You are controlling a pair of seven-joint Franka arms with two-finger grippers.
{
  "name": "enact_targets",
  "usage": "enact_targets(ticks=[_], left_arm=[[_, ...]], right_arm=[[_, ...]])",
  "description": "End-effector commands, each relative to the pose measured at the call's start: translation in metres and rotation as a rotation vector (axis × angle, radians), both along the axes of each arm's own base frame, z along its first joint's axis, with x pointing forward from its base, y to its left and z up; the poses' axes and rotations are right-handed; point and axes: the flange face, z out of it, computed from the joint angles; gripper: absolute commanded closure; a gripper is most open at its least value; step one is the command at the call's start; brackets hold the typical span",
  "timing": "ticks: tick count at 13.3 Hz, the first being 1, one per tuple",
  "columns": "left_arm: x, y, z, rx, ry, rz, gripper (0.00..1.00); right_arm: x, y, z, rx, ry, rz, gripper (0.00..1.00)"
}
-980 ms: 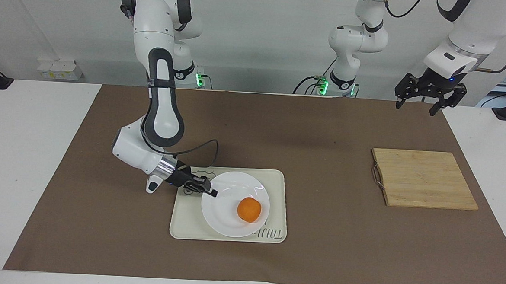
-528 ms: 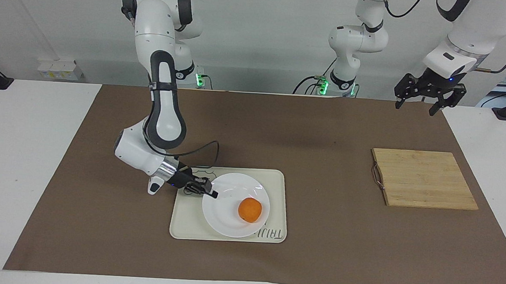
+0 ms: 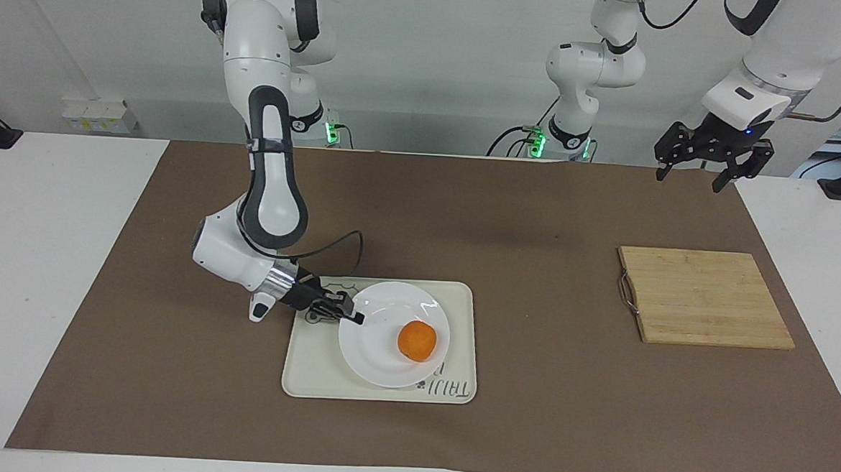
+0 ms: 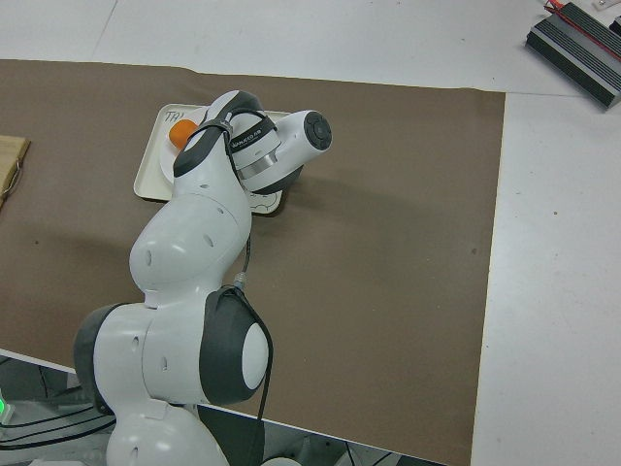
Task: Place orange and plate with both arms
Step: 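Release the plate and draw the right gripper back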
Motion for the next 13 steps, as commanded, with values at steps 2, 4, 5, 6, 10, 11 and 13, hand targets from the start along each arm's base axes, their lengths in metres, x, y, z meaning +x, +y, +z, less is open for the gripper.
enact_targets(ticks=[2,4,5,6,10,11,13], left_arm=[[-0.006,-0.001,0.000,0.012,-0.005,0.009,0.00],[-0.006,-0.001,0.000,0.011,-0.007,0.010,0.00],[-0.006,-0.001,0.000,0.011,-0.007,0.010,0.00],[-0.005,-0.001,0.000,0.011,-0.007,0.010,0.00],[-0.005,-0.001,0.000,0.011,-0.008,0.010,0.00],[-0.005,-0.001,0.000,0.011,-0.007,0.010,0.00],[-0.005,-0.001,0.000,0.011,-0.007,0.010,0.00]], right_arm=[[-0.011,-0.004,-0.003,-0.003,-0.014,0.004,0.93],[-0.009,-0.006,-0.003,-0.016,-0.022,-0.007,0.01],[-0.007,-0.008,-0.002,-0.021,-0.031,-0.009,0.00],[-0.004,-0.012,0.001,-0.030,-0.037,-0.010,0.00],[0.008,-0.028,0.023,-0.123,-0.060,0.022,0.00],[0.010,-0.032,0.031,-0.152,-0.064,0.031,0.00],[0.010,-0.039,0.040,-0.198,-0.070,0.047,0.00]])
